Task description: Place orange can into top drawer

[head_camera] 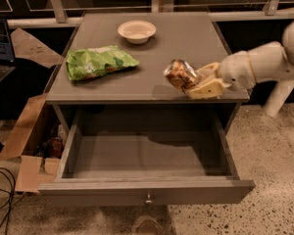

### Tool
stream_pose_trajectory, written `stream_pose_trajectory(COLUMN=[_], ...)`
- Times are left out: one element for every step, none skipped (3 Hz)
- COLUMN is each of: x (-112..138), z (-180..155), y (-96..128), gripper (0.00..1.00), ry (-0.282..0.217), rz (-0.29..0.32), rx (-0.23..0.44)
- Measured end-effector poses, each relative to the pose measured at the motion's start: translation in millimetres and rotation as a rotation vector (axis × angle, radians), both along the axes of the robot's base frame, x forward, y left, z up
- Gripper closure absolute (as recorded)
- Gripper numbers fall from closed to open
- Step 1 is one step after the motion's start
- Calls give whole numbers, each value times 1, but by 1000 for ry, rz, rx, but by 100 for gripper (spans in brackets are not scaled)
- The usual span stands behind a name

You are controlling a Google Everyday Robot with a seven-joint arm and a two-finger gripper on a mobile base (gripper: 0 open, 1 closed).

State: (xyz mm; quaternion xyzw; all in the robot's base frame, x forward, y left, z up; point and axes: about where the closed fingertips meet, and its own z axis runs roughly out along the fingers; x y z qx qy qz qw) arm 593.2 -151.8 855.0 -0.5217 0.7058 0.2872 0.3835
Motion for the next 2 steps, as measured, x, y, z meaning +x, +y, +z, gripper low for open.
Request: stream_pose_trajectory(x=[-34, -34], z=[-2, -2], y=[-6, -6], gripper=[100, 100], ry=[-36, -36], rz=[21, 21], rx=[203, 203])
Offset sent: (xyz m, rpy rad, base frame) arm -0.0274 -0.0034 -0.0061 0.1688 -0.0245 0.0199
